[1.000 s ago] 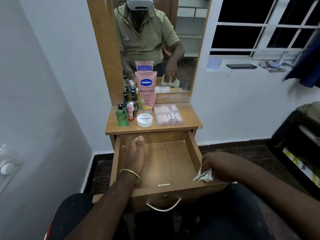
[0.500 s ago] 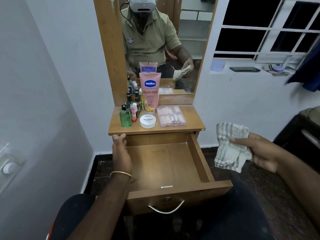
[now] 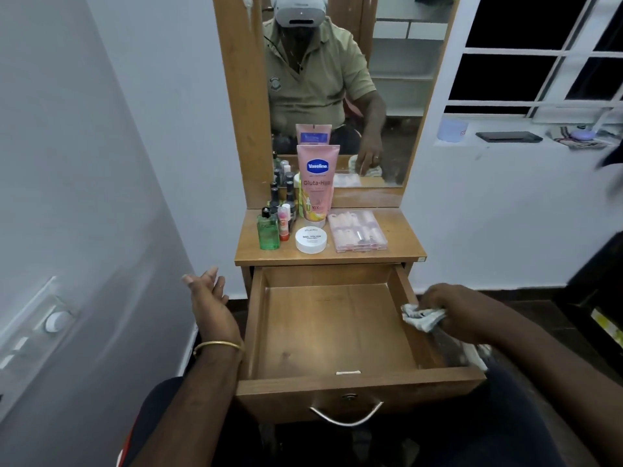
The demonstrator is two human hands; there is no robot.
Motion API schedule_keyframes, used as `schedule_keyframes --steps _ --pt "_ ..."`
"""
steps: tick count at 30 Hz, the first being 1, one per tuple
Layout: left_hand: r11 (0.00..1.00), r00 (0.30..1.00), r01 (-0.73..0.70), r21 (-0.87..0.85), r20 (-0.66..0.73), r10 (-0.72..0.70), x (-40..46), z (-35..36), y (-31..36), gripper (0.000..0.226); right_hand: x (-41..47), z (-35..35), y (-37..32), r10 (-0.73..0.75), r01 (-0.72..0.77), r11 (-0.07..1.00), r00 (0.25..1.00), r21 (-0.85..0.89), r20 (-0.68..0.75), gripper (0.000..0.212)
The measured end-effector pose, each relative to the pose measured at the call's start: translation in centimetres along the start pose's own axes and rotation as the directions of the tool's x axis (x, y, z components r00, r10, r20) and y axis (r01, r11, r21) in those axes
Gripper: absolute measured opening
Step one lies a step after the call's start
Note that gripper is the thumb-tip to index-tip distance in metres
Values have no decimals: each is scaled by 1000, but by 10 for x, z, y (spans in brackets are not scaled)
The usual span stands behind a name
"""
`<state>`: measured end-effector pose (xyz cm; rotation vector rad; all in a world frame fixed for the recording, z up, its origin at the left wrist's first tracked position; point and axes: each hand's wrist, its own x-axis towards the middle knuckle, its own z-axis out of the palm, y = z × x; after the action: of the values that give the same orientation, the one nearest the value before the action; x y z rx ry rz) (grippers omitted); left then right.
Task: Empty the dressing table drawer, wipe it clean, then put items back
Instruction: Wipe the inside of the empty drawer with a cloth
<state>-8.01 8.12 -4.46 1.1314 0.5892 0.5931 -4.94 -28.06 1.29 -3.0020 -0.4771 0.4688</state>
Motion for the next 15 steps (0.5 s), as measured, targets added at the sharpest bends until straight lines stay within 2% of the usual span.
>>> schedule_keyframes --steps 3,5,6,8,10,11,13,15 --pt "999 1000 2 35 27 -3 -7 1 1 72 -17 -5 6 -14 18 1000 991 -25 129 18" --pt "998 999 -1 65 47 -2 -13 3 2 72 -27 -15 11 -82 70 995 980 71 184 21" --pt "997 998 1 72 58 -5 -15 4 3 71 -31 -20 13 -114 87 984 978 158 175 24" --pt "997 997 1 83 76 -7 -18 4 3 71 -31 -28 19 -115 93 934 992 344 45 20" --pt "993 995 -18 115 101 6 -20 4 5 70 -23 -37 21 -34 88 824 994 560 -106 7" --pt "990 993 -33 135 120 16 -20 6 5 68 -14 -41 22 17 83 729 990 679 -140 5" --pt "986 984 -53 160 179 24 -20 9 3 64 7 -51 22 152 48 520 977 853 -148 16" --pt "984 969 -71 164 247 29 -20 13 1 64 34 -64 21 264 41 351 954 935 -140 21"
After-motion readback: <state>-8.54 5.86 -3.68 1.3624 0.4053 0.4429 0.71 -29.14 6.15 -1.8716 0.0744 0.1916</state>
